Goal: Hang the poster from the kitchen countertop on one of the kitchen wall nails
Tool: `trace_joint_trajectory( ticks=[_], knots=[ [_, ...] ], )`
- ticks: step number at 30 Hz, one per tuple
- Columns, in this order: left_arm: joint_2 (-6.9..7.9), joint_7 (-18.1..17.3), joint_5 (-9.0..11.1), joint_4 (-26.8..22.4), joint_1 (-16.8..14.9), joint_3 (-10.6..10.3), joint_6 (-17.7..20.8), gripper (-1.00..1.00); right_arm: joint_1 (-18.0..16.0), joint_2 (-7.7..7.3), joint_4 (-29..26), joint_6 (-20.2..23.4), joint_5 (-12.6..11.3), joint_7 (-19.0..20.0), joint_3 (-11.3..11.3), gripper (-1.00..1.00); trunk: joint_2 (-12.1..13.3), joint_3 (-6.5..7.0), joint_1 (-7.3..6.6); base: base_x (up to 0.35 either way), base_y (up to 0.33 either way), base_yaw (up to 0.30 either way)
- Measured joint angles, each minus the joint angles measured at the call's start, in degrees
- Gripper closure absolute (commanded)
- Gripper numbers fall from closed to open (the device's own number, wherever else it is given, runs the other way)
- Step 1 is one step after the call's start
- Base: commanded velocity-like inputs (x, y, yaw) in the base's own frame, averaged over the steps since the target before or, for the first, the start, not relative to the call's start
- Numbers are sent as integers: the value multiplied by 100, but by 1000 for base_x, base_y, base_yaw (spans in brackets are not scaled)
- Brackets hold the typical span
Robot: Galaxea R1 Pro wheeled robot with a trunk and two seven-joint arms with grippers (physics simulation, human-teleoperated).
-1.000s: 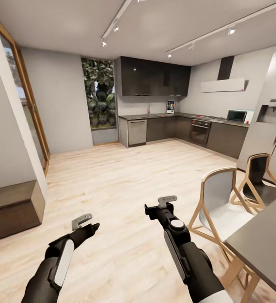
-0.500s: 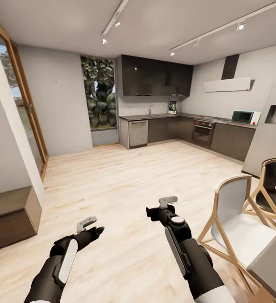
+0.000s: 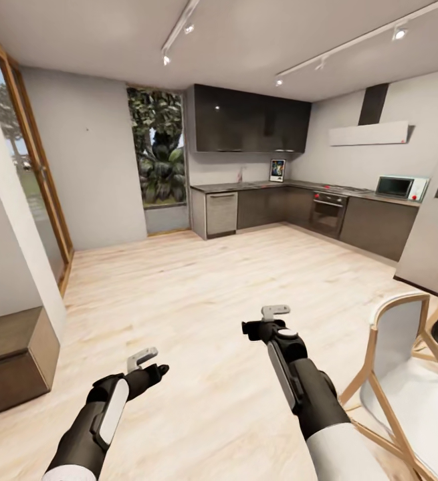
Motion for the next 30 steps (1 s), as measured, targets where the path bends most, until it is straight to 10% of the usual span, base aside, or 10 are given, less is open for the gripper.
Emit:
trace_joint_trajectory(
  ticks=[11,30],
  knots=[
    [1,4,-4,335,-139,0,-29,-100,-356,-8,407,11,-6,-14,-669,-100,0,0,0,341,107,0],
    [5,12,-12,772,-336,14,-48,-100,-359,-13,142,30,2,14,-823,-100,0,0,0,341,102,0]
  ],
)
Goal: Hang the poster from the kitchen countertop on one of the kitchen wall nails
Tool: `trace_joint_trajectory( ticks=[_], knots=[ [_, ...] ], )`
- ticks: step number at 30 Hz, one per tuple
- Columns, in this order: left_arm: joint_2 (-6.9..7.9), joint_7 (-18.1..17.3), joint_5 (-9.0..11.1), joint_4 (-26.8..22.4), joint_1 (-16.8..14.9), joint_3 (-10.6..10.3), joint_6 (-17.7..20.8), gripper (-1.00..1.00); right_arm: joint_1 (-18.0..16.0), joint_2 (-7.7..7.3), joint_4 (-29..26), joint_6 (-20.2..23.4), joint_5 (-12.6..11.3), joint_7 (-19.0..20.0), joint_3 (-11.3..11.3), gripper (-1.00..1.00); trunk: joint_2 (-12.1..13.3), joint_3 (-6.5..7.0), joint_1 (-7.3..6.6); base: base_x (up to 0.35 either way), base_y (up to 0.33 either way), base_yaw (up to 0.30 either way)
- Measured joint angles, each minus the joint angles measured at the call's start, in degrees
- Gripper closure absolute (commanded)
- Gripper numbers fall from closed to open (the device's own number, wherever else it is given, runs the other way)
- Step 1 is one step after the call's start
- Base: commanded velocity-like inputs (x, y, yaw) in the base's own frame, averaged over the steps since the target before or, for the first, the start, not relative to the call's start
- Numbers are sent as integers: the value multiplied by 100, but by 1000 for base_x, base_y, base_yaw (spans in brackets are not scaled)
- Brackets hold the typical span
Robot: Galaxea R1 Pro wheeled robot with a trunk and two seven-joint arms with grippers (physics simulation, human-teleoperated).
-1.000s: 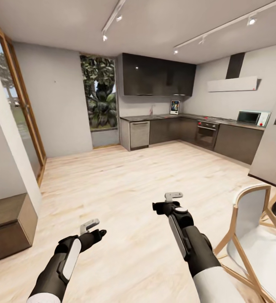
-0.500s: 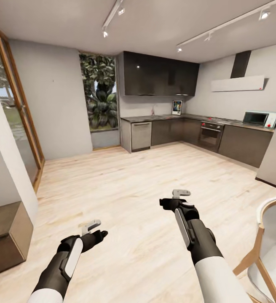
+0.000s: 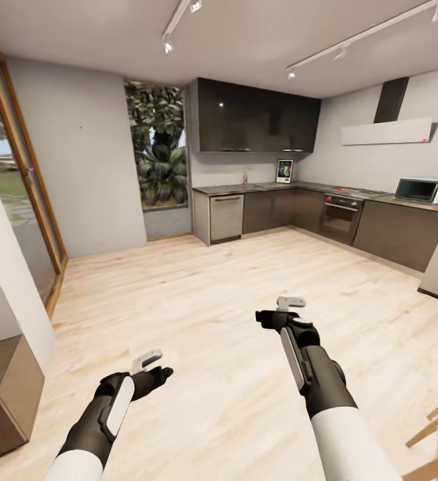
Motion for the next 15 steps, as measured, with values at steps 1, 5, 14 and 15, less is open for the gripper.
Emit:
trace_joint_trajectory(
  ticks=[1,5,14,15],
  knots=[
    [2,0,0,33,-14,-1,0,-100,-7,-3,-9,4,-1,0,-7,-100,0,0,0,341,87,0],
    [-1,-1,0,75,-25,-6,-7,-100,-15,-8,-40,84,-3,0,-15,-100,0,0,0,344,47,0],
    [-3,0,0,94,-30,-9,-74,-100,25,-3,-491,199,-4,1,-23,-100,0,0,0,347,5,-18],
    [-3,0,0,94,-30,-9,-75,-100,27,-3,-513,209,-4,1,-25,-100,0,0,0,347,0,-11]
  ],
)
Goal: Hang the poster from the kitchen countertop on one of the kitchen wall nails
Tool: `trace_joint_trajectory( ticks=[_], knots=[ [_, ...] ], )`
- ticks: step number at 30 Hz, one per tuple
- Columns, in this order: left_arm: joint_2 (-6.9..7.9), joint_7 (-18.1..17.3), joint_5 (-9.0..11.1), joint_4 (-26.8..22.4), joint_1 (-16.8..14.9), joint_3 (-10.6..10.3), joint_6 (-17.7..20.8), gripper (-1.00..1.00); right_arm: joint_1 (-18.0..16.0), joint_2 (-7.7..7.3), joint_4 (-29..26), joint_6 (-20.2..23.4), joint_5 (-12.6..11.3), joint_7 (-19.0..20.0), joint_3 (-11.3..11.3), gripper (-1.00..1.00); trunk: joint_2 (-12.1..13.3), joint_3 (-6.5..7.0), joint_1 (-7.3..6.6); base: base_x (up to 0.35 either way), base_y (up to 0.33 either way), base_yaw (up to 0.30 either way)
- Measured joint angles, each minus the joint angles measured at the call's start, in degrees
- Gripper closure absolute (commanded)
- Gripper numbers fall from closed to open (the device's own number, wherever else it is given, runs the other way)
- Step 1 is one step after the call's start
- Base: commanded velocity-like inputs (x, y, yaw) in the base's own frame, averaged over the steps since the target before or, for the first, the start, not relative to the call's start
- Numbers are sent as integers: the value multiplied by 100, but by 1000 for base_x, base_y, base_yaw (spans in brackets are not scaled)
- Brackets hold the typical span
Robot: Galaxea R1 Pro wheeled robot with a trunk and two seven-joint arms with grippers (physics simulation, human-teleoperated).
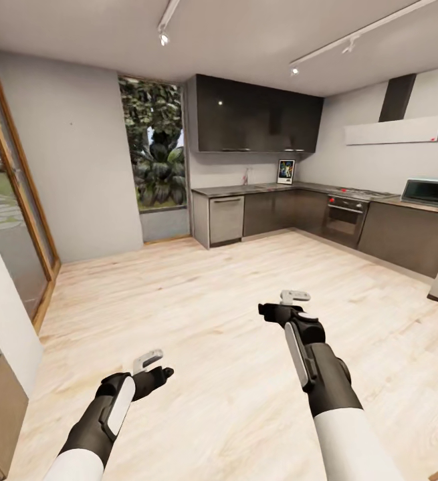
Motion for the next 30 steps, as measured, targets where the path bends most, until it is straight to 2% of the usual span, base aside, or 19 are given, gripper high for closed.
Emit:
trace_joint_trajectory(
  ticks=[13,27,30],
  knots=[
    [0,0,0,104,-34,-7,-14,-100,24,0,-307,52,47,-3,60,-100,0,0,0,347,0,-2],
    [-7,19,-3,150,-52,-8,-39,-100,34,0,-352,54,21,-1,35,-100,0,0,0,347,0,0],
    [-10,45,-6,150,-53,-8,-65,-100,80,-5,-576,69,14,4,26,-100,0,0,0,347,0,0]
  ],
)
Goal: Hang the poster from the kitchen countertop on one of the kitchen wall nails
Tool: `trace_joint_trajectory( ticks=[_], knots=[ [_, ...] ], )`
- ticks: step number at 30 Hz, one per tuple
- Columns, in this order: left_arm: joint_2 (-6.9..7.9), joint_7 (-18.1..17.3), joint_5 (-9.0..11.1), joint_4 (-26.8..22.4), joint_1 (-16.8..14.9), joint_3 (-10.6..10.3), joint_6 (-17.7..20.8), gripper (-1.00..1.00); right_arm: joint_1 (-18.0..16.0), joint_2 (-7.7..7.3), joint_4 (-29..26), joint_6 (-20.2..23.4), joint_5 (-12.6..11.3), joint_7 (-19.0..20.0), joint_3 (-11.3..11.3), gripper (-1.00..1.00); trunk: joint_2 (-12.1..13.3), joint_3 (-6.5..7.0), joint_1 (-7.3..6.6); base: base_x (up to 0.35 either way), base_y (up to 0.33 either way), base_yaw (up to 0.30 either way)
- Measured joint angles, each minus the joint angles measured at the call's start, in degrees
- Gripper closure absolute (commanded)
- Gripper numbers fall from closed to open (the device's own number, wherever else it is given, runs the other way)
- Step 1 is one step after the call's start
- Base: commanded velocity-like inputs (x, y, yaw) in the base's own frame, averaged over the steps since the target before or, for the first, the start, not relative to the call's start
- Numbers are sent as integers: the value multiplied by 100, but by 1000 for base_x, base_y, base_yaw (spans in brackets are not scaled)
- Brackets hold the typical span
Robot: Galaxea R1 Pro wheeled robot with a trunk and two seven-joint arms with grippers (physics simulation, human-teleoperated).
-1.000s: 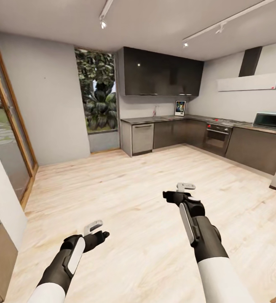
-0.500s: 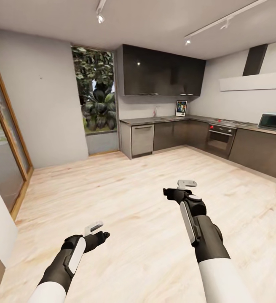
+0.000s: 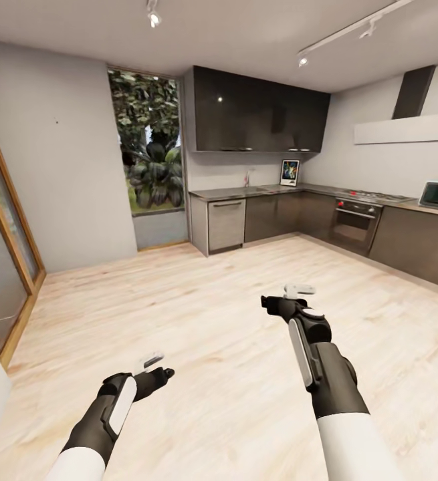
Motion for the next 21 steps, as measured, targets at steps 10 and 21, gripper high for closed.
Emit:
trace_joint_trajectory(
  ticks=[10,21],
  knots=[
    [-67,26,-16,0,-5,0,-19,-100,685,-25,-1300,259,24,10,6,-100,0,0,0,347,0,0],
    [-26,-54,-34,-25,-121,34,71,-100,620,-170,-1458,370,-18,92,36,-100,1,0,4,221,0,0]
  ],
)
